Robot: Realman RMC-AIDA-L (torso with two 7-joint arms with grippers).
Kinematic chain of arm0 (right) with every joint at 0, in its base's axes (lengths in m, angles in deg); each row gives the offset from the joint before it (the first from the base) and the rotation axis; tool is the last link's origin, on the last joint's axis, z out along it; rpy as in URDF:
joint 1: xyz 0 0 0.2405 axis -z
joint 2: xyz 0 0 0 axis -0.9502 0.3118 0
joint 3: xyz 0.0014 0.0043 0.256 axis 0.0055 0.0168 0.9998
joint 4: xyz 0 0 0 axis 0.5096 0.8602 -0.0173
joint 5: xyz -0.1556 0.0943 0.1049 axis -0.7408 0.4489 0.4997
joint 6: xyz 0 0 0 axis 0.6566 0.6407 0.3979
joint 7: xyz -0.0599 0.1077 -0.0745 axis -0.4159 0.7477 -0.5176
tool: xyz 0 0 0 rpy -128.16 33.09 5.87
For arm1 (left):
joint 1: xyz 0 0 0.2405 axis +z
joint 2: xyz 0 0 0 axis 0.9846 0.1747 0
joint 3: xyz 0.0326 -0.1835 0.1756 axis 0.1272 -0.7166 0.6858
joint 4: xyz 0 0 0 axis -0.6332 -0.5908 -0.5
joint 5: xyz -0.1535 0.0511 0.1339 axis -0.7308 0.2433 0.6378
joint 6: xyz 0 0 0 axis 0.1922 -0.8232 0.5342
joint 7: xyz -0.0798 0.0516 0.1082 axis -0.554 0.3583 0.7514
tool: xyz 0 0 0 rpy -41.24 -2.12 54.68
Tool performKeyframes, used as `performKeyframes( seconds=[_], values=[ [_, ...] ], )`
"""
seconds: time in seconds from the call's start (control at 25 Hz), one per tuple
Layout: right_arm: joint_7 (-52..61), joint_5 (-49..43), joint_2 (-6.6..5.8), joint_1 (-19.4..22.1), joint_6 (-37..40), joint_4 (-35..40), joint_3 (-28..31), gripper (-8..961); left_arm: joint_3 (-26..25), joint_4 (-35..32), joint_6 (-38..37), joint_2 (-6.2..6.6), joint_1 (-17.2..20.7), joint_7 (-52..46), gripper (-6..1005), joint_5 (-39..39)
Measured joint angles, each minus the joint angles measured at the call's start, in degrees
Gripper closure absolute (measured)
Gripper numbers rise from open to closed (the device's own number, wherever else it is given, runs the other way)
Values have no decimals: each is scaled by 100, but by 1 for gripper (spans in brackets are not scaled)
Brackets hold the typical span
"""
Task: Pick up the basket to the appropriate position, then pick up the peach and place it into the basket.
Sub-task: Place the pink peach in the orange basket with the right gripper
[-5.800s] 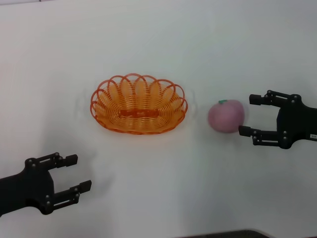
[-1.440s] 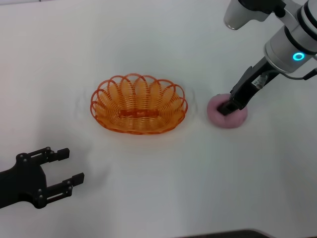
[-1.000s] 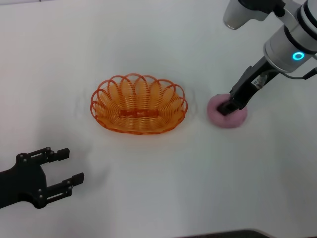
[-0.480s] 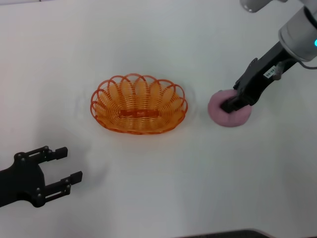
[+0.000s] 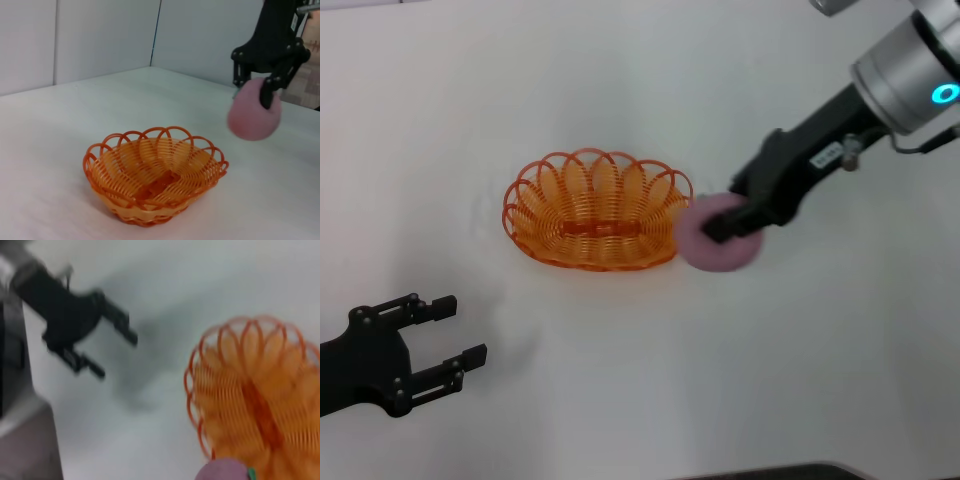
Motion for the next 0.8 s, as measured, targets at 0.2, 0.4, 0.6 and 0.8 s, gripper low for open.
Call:
performKeyframes(
  seconds=[0.2,0.4,0.6,0.8],
  values=[
    [-134,458,-9,-34,-607,-414,-34,686,1,0,15,0,0,0,319,0],
    [-182,735,8,-55,-1205,-634,-95,686,1,0,7,0,0,0,318,0],
    [-236,918,-1,-91,-1926,-1030,-445,687,1,0,11,0,1,0,318,0],
    [-298,923,19,-172,-2303,-1350,-867,687,1,41,24,0,-5,0,318,0]
  ],
)
